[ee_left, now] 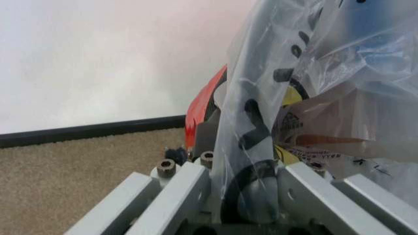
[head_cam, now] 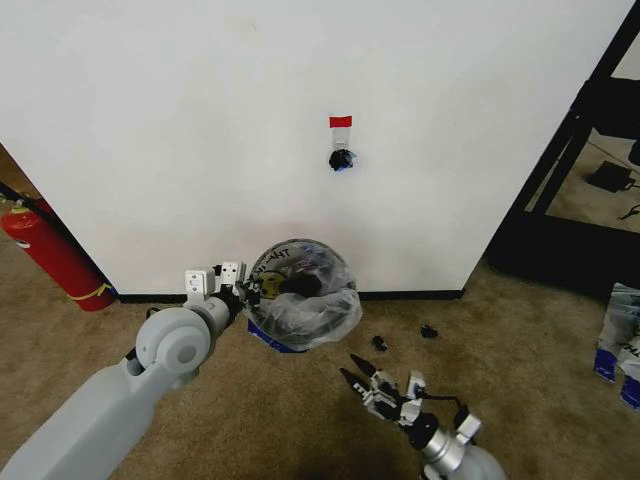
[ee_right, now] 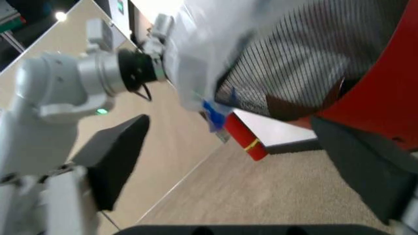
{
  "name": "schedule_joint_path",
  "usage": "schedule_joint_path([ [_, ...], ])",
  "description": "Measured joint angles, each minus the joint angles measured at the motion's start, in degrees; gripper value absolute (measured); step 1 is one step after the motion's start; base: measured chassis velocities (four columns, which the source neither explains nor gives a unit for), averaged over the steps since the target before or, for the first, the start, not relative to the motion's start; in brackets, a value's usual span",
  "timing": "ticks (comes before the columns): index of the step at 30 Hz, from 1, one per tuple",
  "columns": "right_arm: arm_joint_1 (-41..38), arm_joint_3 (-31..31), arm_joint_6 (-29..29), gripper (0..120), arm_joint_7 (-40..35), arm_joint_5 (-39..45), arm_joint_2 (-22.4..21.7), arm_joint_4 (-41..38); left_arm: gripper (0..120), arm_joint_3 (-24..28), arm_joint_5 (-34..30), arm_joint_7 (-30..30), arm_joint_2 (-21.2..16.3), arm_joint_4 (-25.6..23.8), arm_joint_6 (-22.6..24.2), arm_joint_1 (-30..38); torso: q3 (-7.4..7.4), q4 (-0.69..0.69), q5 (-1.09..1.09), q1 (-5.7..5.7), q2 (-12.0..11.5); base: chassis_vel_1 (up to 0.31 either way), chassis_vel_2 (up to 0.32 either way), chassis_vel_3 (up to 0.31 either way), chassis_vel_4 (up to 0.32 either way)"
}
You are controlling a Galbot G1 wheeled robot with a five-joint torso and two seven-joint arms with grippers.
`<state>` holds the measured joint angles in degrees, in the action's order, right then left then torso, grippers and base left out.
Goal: Pick up the garbage bag from the wall and place it over the trash bin.
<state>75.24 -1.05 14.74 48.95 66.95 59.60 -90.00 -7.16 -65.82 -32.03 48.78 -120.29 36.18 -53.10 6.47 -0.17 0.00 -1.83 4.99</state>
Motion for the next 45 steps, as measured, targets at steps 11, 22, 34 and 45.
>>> schedule_joint_path([
  [11,-2.00,2.12,0.51,90,-0.82,0.02,2.15,1.15,0,0.79,-0.09,0.23,0.06,-1.93,0.98,-0.12,0.00,0.00,0.00,0.00,0.00,0.000,0.000,0.000,0.000],
  [22,-3.66,4.62,0.62,52,-1.21,-1.61,3.47,2.34,0,1.58,-0.22,0.36,0.54,-2.47,1.65,0.12,0.00,0.00,0.00,0.00,0.00,0.000,0.000,0.000,0.000],
  [34,-3.86,4.17,0.89,16,-0.98,-1.73,3.58,1.79,0,1.23,-0.24,0.46,0.17,-3.11,1.79,-0.47,0.00,0.00,0.00,0.00,0.00,0.000,0.000,0.000,0.000],
  [45,-3.01,2.70,2.00,0,0.59,-2.87,3.45,1.53,0,1.03,-0.07,0.48,0.05,-3.91,1.89,-1.37,0.00,-0.01,0.00,0.00,0.00,0.000,0.000,0.000,0.000],
])
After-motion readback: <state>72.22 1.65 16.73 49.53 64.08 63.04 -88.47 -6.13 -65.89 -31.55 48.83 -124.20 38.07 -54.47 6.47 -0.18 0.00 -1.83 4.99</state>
